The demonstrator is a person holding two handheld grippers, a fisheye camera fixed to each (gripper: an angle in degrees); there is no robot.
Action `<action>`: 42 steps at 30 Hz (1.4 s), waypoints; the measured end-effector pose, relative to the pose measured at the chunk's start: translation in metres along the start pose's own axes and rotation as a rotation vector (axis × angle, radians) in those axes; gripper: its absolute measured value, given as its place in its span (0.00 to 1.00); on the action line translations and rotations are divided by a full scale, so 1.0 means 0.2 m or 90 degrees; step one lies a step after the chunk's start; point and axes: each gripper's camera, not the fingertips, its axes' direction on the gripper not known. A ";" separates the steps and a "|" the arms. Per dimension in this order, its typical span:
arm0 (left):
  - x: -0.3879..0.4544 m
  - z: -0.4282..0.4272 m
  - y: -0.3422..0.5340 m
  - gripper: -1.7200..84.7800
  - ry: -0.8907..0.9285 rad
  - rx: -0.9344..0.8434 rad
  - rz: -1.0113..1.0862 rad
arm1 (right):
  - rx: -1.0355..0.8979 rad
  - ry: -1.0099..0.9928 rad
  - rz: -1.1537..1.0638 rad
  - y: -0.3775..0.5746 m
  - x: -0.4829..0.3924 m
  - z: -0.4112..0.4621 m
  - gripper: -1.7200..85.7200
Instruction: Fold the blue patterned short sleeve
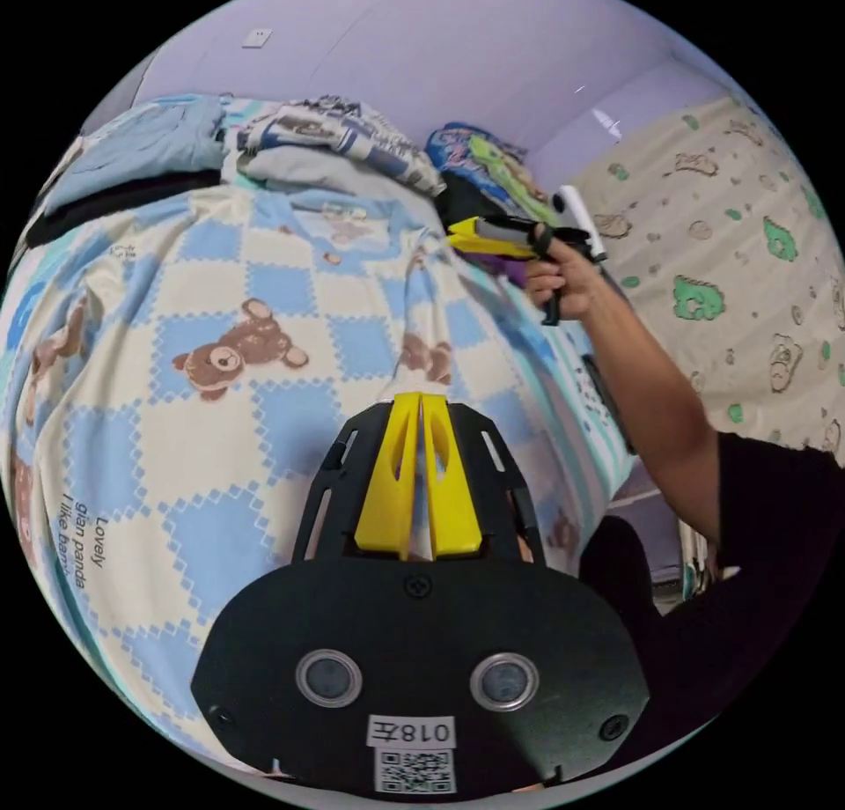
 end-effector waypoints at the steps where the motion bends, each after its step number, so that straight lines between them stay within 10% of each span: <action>1: -0.02 -0.05 0.04 0.01 -0.006 0.017 -0.019 | -0.013 0.071 0.017 0.03 -0.01 0.07 0.11; 9: 0.03 -0.86 0.75 0.06 -0.060 0.171 -0.028 | 0.186 0.135 -0.175 0.31 -0.69 0.13 0.12; 20: -0.28 -1.43 1.82 0.10 -0.199 0.120 -0.281 | -0.031 -0.007 -0.609 0.50 -1.98 1.24 0.14; 42: -0.74 -1.22 1.97 0.12 -0.112 -0.099 -0.205 | -0.236 0.041 -0.692 0.62 -2.62 2.20 0.13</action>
